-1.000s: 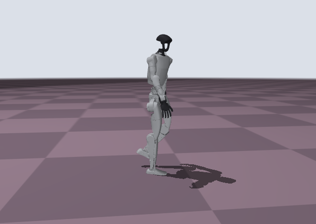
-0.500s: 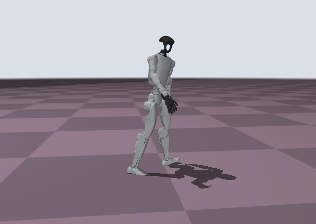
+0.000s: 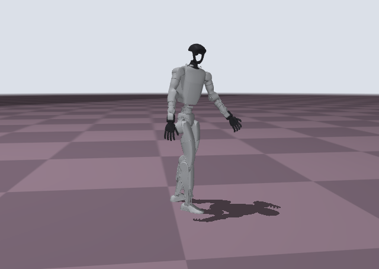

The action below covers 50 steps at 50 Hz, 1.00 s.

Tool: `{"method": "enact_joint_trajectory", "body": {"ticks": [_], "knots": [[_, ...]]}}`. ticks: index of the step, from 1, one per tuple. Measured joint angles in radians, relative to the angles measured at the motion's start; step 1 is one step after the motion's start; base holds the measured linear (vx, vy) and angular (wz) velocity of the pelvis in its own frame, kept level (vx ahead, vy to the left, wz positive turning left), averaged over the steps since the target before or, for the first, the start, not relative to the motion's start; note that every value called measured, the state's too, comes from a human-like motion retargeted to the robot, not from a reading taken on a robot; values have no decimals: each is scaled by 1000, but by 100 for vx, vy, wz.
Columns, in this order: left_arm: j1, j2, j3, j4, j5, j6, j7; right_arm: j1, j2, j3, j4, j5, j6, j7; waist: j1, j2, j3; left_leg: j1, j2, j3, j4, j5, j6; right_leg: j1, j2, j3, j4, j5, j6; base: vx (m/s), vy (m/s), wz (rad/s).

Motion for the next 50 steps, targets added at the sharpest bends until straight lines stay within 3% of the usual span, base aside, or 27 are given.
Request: {"method": "enact_joint_trajectory", "body": {"ticks": [3, 5, 9, 13, 18, 22, 28, 32, 35, 42, 50], "knots": [[-50, 11, -18, 11, 19, 26, -22, -1, 6, 37, 16, -42, 61, -1, -20, -20, 3, 31, -58, -56, -22, -33, -29, 2, 1, -2, -183, 108, 122, 34, 19, 123], [-90, 16, -53, 38, 78, 25, -40, 10, 11, 26, 12, -43, 63, -1, -18, -29, 18, 57, -62, -102, -19, -50, -44, -31, 23, 26, -197, 105, 181, 41, 0, 127], [-174, 2, -122, 122, 205, 40, -77, 34, 17, 1, -1, -35, 55, -8, 27, -25, 51, 94, -10, -182, 1, -64, -91, -90, 112, 51, -197, 26, 181, 47, -20, 122], [-249, -52, -158, 225, 311, 62, -81, 41, 10, -25, -12, -32, 52, -12, 90, -10, 71, 111, -10, -276, 26, -81, -82, -102, 109, 2, -197, -27, 181, 52, 2, 125], [-232, -129, -142, 288, 334, 73, -36, 21, -11, -36, -5, -23, 59, -25, 174, 10, 75, 138, -37, -396, 70, -65, -35, -39, 56, 7, -197, 15, 181, 60, 7, 112], [-127, -169, -128, 274, 256, 83, 11, -18, -37, -26, 1, 2, 80, -53, 261, 8, 72, 132, -77, -446, 185, 35, 38, 39, -39, 5, -197, 17, 181, 62, 7, 63], [87, -178, -124, 250, 179, 116, 50, -96, -75, -13, -35, 84, 102, -112, 413, -44, 58, -64, -101, -455, 626, 198, 153, 150, -127, 27, -187, -60, 141, 59, -14, 14], [205, -174, -112, 267, 191, 124, 41, -161, -99, -17, -84, 144, 89, -149, 498, -70, 33, -257, -122, -472, 833, 152, 199, 177, -150, 24, -162, -112, 136, 52, -14, 8], [268, -176, -109, 286, 197, 125, 21, -221, -115, -13, -121, 176, 79, -155, 558, -94, 22, -363, -147, -467, 826, 101, 216, 190, -160, 28, -147, -145, 151, 47, -11, -5], [355, -196, -132, 287, 172, 143, -29, -357, -138, 7, -206, 178, 62, -161, 685, -99, 36, -430, -152, -436, 358, 185, 165, 236, -116, 70, -115, -218, 128, 45, -6, -37], [397, -240, -118, 245, 295, 118, -138, -370, -126, -24, -311, 71, 5, -162, 769, -3, 94, -378, -63, -352, -141, 242, -10, 417, 5, 128, -128, -282, 88, 51, 3, -54]]}}
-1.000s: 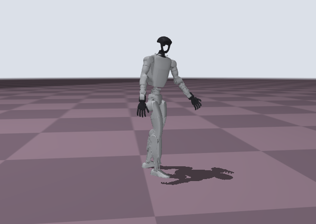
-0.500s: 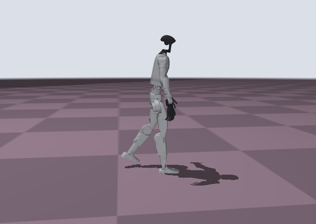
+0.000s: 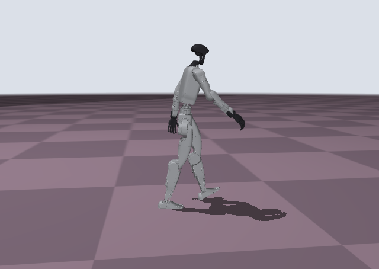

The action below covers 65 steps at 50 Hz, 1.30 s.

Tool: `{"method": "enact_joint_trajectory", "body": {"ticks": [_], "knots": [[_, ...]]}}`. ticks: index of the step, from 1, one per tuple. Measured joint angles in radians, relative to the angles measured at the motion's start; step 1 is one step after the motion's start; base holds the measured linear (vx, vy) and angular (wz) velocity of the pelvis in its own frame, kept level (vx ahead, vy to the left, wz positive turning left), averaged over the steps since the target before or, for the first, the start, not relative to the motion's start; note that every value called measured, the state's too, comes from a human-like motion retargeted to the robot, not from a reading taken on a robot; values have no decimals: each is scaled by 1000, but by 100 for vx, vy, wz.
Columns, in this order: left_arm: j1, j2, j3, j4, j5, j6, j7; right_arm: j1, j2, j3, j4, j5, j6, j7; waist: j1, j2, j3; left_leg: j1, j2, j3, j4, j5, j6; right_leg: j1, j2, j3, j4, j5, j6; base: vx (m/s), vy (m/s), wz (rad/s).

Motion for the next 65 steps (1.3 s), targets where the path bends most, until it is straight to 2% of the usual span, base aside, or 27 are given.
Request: {"method": "enact_joint_trajectory", "body": {"ticks": [3, 7, 11, 13, 16, 18, 20, 23, 26, 30, 33, 36, 38, 40, 42, 48, 50, 52, 55, 57, 60, 63, 65], "knots": [[-11, -5, 4, -11, 18, -20, -11, 37, 21, -1, -10, -44, -9, 22, 10, -3, -2, -21, 14, 16, 0, -24, -29, 37, 4, 22, 11, -13, -14, 56, 8, -38], [-60, 3, -1, -4, -2, -19, 6, 117, 64, 11, 16, -82, 0, 42, 12, -13, -25, 9, 29, 21, 0, 14, -20, 63, 12, 51, 55, 0, -50, 60, 12, -31], [-147, 16, -7, 49, 19, -5, 25, 241, 115, 9, 74, -91, 16, 61, -12, -10, -51, 87, 43, 10, 1, 45, -4, 77, 31, 65, 164, 87, -73, 65, 17, -6], [-197, 23, -30, 84, 43, -14, 44, 319, 140, -4, 111, -55, -16, 83, -33, 2, -66, 130, 56, -11, 19, 21, 7, 62, 48, 60, 274, 169, -80, 67, 20, 17], [-295, 32, -64, 134, 68, -12, 78, 429, 166, -14, 174, -5, -38, 137, -69, 25, -95, 176, 79, -49, 49, -29, 35, -53, 74, 38, 548, 299, -85, 63, 20, 23], [-370, 39, -81, 152, 72, -7, 104, 489, 177, -17, 211, 23, -30, 160, -100, 35, -114, 193, 86, -72, 67, -59, 48, -168, 82, 20, 747, 342, -94, 56, 19, 30], [-449, 49, -99, 152, 59, -4, 133, 539, 181, -20, 242, 46, -22, 173, -136, 44, -126, 205, 86, -92, 87, -86, 50, -285, 78, -2, 907, 323, -118, 52, 17, 35], [-567, 68, -128, 116, 15, -13, 163, 593, 176, -24, 273, 71, -15, 186, -194, 57, -126, 229, 78, -117, 114, -123, 38, -423, 46, -53, 1014, 224, -165, 49, 16, 44], [-676, 90, -155, 55, -30, -36, 162, 633, 167, -29, 287, 90, -16, 199, -256, 70, -112, 261, 63, -149, 133, -155, 29, -504, 5, -117, 967, 154, -182, 46, 13, 59], [-799, 119, -178, -40, -82, -71, 138, 671, 159, -40, 280, 108, -21, 205, -339, 76, -81, 319, 34, -201, 148, -194, 38, -526, -23, -182, 700, 140, -145, 47, 6, 75], [-868, 133, -183, -104, -120, -97, 120, 682, 158, -50, 265, 122, -27, 191, -394, 51, -54, 371, -15, -245, 160, -222, 57, -485, -42, -185, 371, 234, -90, 49, -1, 79], [-947, 136, -184, -140, -169, -80, 167, 644, 162, -23, 255, 144, 51, 129, -428, 15, -19, 429, -72, -273, 162, -256, 65, -444, -77, -178, 47, 348, -8, 54, -5, 58], [-970, 138, -186, -160, -166, -88, 174, 627, 174, -35, 246, 121, 64, 127, -437, -1, 5, 482, -82, -286, 163, -280, 56, -436, -86, -192, -57, 334, 67, 59, -13, 31], [-971, 136, -191, -171, -152, -88, 164, 613, 185, -48, 237, 92, 68, 135, -427, 2, 15, 521, -53, -279, 163, -297, 32, -458, -53, -199, -69, 261, 93, 59, -28, -3], [-949, 126, -197, -171, -131, -86, 147, 601, 189, -53, 230, 78, 66, 139, -417, 9, 5, 545, -33, -277, 169, -302, 20, -462, -27, -191, -69, 239, 93, 61, -26, -5], [-807, 77, -216, -109, -30, -74, 90, 510, 172, -52, 246, 76, 55, 122, -380, 4, -34, 581, -26, -289, 258, -235, 14, -390, -5, -173, -69, 330, 93, 65, -24, -5], [-733, 60, -223, -75, -6, -58, 82, 475, 164, -47, 259, 83, 61, 112, -362, -8, -42, 570, -39, -285, 345, -169, 34, -346, -23, -160, -69, 317, 93, 69, -10, -11], [-644, 40, -226, -40, 17, -31, 79, 443, 154, -41, 270, 96, 71, 102, -350, -33, -54, 517, -76, -277, 490, -84, 85, -299, -76, -142, -69, 287, 93, 67, 5, 8], [-509, 18, -211, 10, 52, 10, 79, 384, 136, -29, 278, 122, 79, 83, -333, -65, -86, 339, -109, -251, 795, 2, 160, -265, -136, -126, -56, 240, 60, 61, -6, 10], [-425, 13, -191, 38, 69, 26, 83, 341, 127, -26, 273, 133, 78, 63, -306, -73, -102, 208, -102, -231, 974, -7, 194, -256, -134, -115, -39, 208, 30, 56, -18, -17], [-312, 17, -158, 68, 77, 34, 86, 276, 112, -21, 255, 143, 74, 39, -246, -93, -106, 57, -100, -194, 1114, -80, 241, -234, -132, -89, -21, 164, 14, 54, -15, -42], [-222, 28, -129, 86, 54, 26, 87, 207, 95, -5, 227, 153, 70, 34, -170, -122, -102, -46, -109, -156, 1082, -144, 261, -215, -134, -52, -14, 131, 21, 51, -11, -65], [-170, 37, -114, 93, 21, 20, 92, 163, 82, 10, 205, 158, 67, 34, -118, -139, -95, -91, -118, -138, 983, -146, 255, -202, -134, -24, -13, 113, 27, 50, -7, -77]]}}
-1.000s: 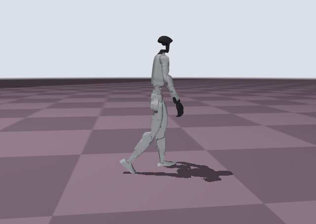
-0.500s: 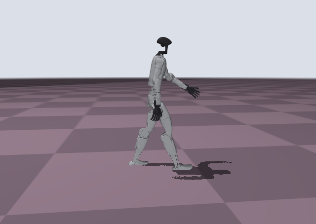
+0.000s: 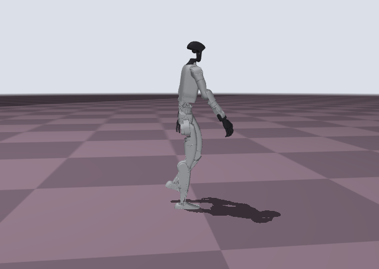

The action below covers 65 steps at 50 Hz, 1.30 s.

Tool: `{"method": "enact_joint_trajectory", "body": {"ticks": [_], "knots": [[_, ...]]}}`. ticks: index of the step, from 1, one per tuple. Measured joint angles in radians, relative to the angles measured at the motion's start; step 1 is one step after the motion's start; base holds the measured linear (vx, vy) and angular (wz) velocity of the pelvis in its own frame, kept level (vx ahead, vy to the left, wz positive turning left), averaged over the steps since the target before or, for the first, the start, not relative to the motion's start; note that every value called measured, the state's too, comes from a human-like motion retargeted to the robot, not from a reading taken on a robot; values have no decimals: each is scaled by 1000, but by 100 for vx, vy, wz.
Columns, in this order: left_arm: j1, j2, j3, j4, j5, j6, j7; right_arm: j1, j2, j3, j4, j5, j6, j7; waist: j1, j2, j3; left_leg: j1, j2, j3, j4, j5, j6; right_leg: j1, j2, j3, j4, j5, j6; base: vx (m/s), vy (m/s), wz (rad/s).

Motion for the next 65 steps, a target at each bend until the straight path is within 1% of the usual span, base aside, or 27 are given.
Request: {"method": "enact_joint_trajectory", "body": {"ticks": [3, 5, 8, 10, 13, 15, 17, 20, 23, 25, 28, 30, 33, 35, 37, 40, 43, 45, 47, 49, 50, 52, 53, 57, 60, 63, 65], "knots": [[62, 9, 22, 0, -68, -3, 16, -61, -20, 17, -37, -7, -6, -7, 74, -8, 16, -17, 1, 13, -253, 54, -36, 25, 15, 43, -1, -23, 3, 51, -2, -87], [96, 9, 40, -3, -104, -3, 23, -94, -31, 19, -63, -24, -14, -20, 119, 5, 29, 3, 22, 21, -459, 103, -70, 52, 42, 72, -1, -39, 1, 53, 2, -94], [139, -3, 76, -11, -101, -6, 12, -119, -41, -1, -106, -67, -34, -43, 167, 61, 53, 58, 83, 49, -748, 163, -142, 121, 107, 108, 2, -68, -13, 57, 6, -85], [162, -17, 101, -19, -68, -13, -8, -119, -45, -22, -136, -96, -51, -53, 181, 103, 69, 88, 121, 81, -890, 185, -198, 177, 145, 126, 6, -87, -28, 60, 10, -57], [180, -39, 130, -38, -11, -30, -44, -95, -42, -49, -171, -129, -68, -45, 178, 141, 78, 95, 149, 142, -980, 177, -271, 244, 170, 141, 14, -108, -53, 61, 13, -26], [197, -50, 128, -56, 0, -43, -53, -58, -29, -52, -179, -134, -76, -41, 173, 145, 68, 97, 153, 186, -983, 155, -296, 277, 168, 152, 27, -119, -67, 63, 14, -12], [178, -49, 106, -73, -11, -59, -46, -21, -15, -59, -182, -106, -118, -32, 162, 144, 54, 106, 152, 208, -983, 152, -295, 293, 171, 159, 47, -117, -83, 64, 16, -3], [132, -46, 90, -82, -35, -61, -48, 51, 11, -59, -163, -107, -125, -14, 143, 139, 28, 143, 148, 225, -983, 169, -283, 310, 174, 169, 89, -86, -85, 67, 18, 6], [51, -42, 77, -56, -32, -61, -47, 139, 45, -62, -125, -121, -124, 16, 108, 145, 10, 197, 149, 202, -974, 166, -268, 314, 190, 173, 183, 2, -74, 70, 19, 23], [-6, -40, 65, -29, -17, -58, -43, 209, 67, -59, -93, -126, -122, 50, 81, 160, -6, 236, 162, 175, -958, 141, -254, 285, 214, 169, 308, 94, -68, 71, 20, 27], [-117, -34, 39, 16, 1, -50, -24, 308, 91, -42, -42, -115, -114, 111, 33, 182, -36, 273, 181, 125, -931, 92, -221, 145, 248, 134, 605, 224, -53, 65, 19, 39], [-202, -29, 23, 41, 2, -45, -2, 366, 102, -29, -11, -107, -108, 140, -4, 191, -54, 287, 185, 95, -911, 62, -206, 27, 248, 91, 796, 260, -60, 60, 16, 48], [-334, -16, 2, 49, -15, -43, 35, 440, 108, -14, 26, -99, -99, 166, -62, 204, -63, 310, 182, 58, -881, 23, -209, -128, 208, 11, 969, 181, -123, 55, 15, 56], [-421, -5, -11, 33, -36, -48, 51, 479, 108, -8, 46, -93, -94, 180, -103, 212, -59, 327, 177, 33, -866, 3, -218, -207, 179, -32, 1005, 104, -162, 52, 12, 68], [-501, 9, -23, -3, -65, -60, 57, 508, 107, -5, 62, -84, -92, 192, -144, 219, -50, 347, 169, 4, -856, -12, -225, -263, 160, -63, 966, 50, -180, 50, 9, 77], [-602, 31, -37, -82, -116, -84, 54, 538, 108, -8, 81, -70, -90, 202, -203, 223, -30, 384, 152, -41, -845, -34, -225, -308, 139, -101, 805, 4, -179, 50, 4, 80], [-677, 50, -45, -172, -171, -112, 40, 547, 109, -17, 91, -57, -90, 199, -252, 207, -7, 430, 115, -85, -835, -59, -210, -295, 110, -131, 517, 40, -146, 52, -2, 78], [-729, 57, -46, -221, -213, -110, 49, 529, 107, -6, 96, -46, -51, 167, -277, 180, 12, 462, 70, -109, -831, -76, -195, -272, 79, -134, 280, 119, -110, 54, -6, 72], [-773, 61, -53, -260, -235, -116, 77, 500, 112, -2, 99, -49, -7, 145, -298, 152, 42, 512, 31, -137, -827, -100, -191, -239, 49, -125, 72, 203, -38, 60, -10, 68], [-794, 67, -71, -292, -227, -131, 83, 479, 123, -19, 95, -67, 6, 141, -302, 135, 72, 573, 25, -157, -825, -124, -201, -224, 45, -106, -36, 220, 36, 63, -19, 45], [-799, 68, -82, -304, -216, -136, 81, 470, 130, -30, 93, -78, 8, 141, -297, 131, 84, 601, 33, -163, -824, -135, -210, -226, 54, -93, -56, 207, 66, 63, -35, 16], [-797, 67, -109, -317, -184, -138, 68, 447, 137, -45, 83, -83, 7, 137, -269, 140, 94, 635, 76, -160, -811, -150, -237, -233, 104, -73, -56, 187, 66, 63, -43, 1], [-791, 63, -124, -320, -165, -139, 60, 435, 137, -51, 77, -80, 5, 132, -255, 142, 94, 645, 85, -164, -801, -152, -241, -229, 114, -71, -56, 197, 66, 62, -36, 6], [-728, 39, -189, -307, -77, -127, 21, 390, 128, -59, 55, -45, -6, 95, -189, 132, 82, 646, 83, -200, -708, -115, -228, -175, 101, -109, -56, 256, 66, 62, -25, 18], [-641, 21, -232, -275, -2, -100, -9, 365, 117, -60, 38, -12, -10, 56, -129, 110, 72, 601, 59, -233, -555, -35, -196, -115, 63, -122, -55, 212, 66, 62, -14, 40], [-523, 2, -244, -226, 74, -65, -19, 352, 96, -57, 20, 19, -15, 6, -78, 73, 52, 472, 11, -237, -319, 50, -133, -77, -17, -145, -30, 151, 66, 57, -7, 81], [-447, -5, -228, -187, 105, -47, -6, 334, 75, -55, 10, 31, -20, -32, -42, 49, 39, 364, -6, -209, -170, 70, -88, -65, -62, -169, -16, 125, 66, 49, -13, 89]]}}
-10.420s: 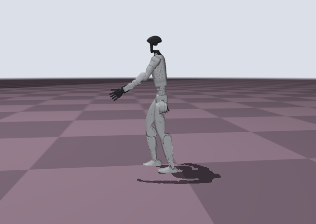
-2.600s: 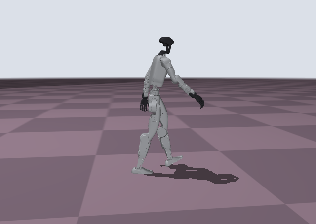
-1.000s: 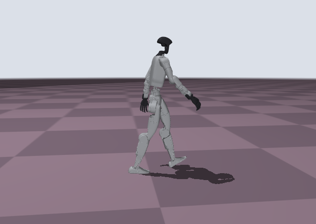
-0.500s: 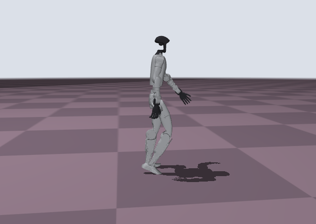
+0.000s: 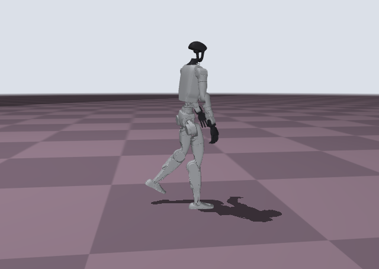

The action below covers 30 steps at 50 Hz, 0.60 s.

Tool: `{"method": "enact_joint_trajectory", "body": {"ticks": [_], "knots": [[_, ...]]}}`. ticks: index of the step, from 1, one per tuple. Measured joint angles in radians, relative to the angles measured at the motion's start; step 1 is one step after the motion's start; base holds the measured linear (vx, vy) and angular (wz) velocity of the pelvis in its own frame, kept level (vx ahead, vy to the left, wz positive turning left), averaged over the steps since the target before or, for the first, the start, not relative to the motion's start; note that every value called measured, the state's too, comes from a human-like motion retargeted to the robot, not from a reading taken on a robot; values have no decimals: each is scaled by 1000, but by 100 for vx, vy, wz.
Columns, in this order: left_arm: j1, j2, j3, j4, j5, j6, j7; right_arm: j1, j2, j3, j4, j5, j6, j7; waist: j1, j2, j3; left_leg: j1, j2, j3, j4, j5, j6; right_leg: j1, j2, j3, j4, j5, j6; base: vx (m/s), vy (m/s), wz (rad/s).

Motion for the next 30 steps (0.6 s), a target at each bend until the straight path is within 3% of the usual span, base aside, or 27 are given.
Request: {"method": "enact_joint_trajectory", "body": {"ticks": [3, 7, 11, 19, 26, 30], "knots": [[94, 4, 61, 70, -11, 12, 46, -49, -35, 10, 0, 2, -2, -47, 81, -19, -7, -146, 20, 70, 129, -53, 60, 3, -14, -24, 12, -31, -7, 43, -21, 54], [186, 28, 169, 165, -119, 4, 119, -133, -88, 36, 27, -8, 8, -67, 218, -37, 3, -263, -7, 102, 44, -113, 85, 3, -17, -34, 9, -64, -4, 36, -17, 15], [252, 69, 280, 238, -250, -7, 171, -222, -136, 46, 65, -28, 17, -65, 353, -23, 22, -299, -38, 61, -251, -48, 43, 18, 17, -37, -1, -98, -12, 33, -12, -7], [386, 114, 441, 268, -267, -11, 135, -349, -185, -31, 68, -93, -6, -88, 494, 102, 46, -285, 23, 139, -727, 74, -69, 136, 155, -96, 7, -193, -64, 36, -10, 19], [514, 78, 475, 215, -153, -35, -28, -388, -130, -53, 20, -182, -32, -25, 523, 159, 39, -310, 9, 256, -814, 104, -187, 239, 226, -155, 22, -250, -112, 40, -11, 43], [552, 56, 473, 204, -105, -17, -114, -404, -63, -18, 21, -239, -31, 59, 550, 163, 18, -302, -2, 242, -814, 148, -206, 266, 261, -162, 46, -266, -151, 44, -11, 21]]}}
